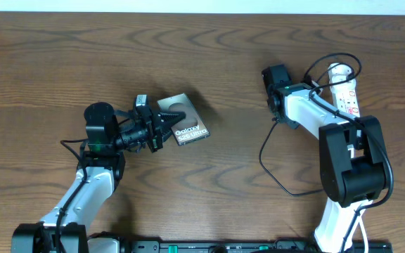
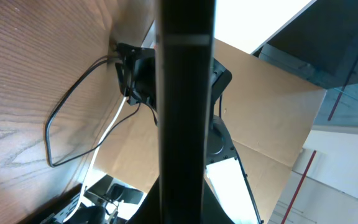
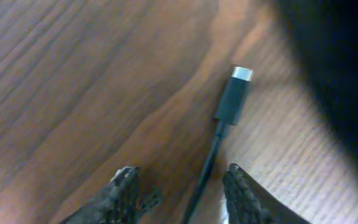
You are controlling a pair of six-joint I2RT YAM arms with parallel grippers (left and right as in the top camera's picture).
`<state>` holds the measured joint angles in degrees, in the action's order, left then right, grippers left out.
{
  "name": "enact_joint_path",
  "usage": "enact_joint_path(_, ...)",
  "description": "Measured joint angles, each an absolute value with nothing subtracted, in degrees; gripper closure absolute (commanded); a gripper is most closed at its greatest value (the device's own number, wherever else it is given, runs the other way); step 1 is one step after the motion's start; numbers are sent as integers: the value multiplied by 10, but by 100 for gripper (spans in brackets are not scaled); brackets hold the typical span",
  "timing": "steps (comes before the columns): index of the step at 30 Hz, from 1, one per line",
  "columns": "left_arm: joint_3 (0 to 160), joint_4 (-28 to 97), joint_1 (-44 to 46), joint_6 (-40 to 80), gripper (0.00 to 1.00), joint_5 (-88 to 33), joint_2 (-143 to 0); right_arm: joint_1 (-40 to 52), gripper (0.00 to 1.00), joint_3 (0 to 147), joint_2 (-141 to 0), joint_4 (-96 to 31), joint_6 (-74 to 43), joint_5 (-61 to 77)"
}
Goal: Plug charger to phone and switch on socket
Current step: 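Move the right gripper to the black charger cable near the power strip, then lower the right gripper and close it on the USB-C plug's cable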
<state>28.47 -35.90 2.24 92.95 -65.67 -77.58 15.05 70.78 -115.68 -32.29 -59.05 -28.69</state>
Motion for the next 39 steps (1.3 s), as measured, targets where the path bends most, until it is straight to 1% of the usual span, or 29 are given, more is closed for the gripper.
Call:
enact_joint_path(2,285,-359,22,930,93,-656,-776,156,64,708,-1157,-314,-562,-281)
enact_joint_path(5,285,-359,22,929,93,-657,-776,170,67,708,-1157,-303,-527,-272)
enact_joint_path(9,285,-359,22,930,92,-657,-776,202,69,708,-1157,-291,-484,-260)
enact_joint_path(12,285,-359,22,929,92,-656,-776,231,69,711,-1157,-285,-454,-240)
enact_joint_path(14,285,-359,22,929,93,-657,-776,250,64,713,-1157,-283,-432,-222)
enact_joint_path(16,285,-359,22,929,93,-657,-776,268,54,716,-1157,-282,-414,-206)
enact_joint_path(18,285,-359,22,930,93,-657,-776,282,50,718,-1157,-284,-401,-196)
enact_joint_path(21,285,-359,22,929,93,-657,-776,292,50,723,-1156,-292,-393,-183)
enact_joint_path(25,285,-359,22,929,92,-657,-776,283,49,740,-1156,-339,-394,-159)
enact_joint_path(30,285,-359,22,929,92,-657,-776,253,38,757,-1148,-382,-398,-130)
enact_joint_path(32,285,-359,22,929,93,-657,-776,244,38,762,-1131,-387,-405,-122)
enact_joint_path(37,285,-359,22,929,92,-657,-776,226,47,774,-1088,-399,-454,-121)
enact_joint_path(39,285,-359,22,929,93,-657,-776,216,48,775,-1087,-399,-478,-119)
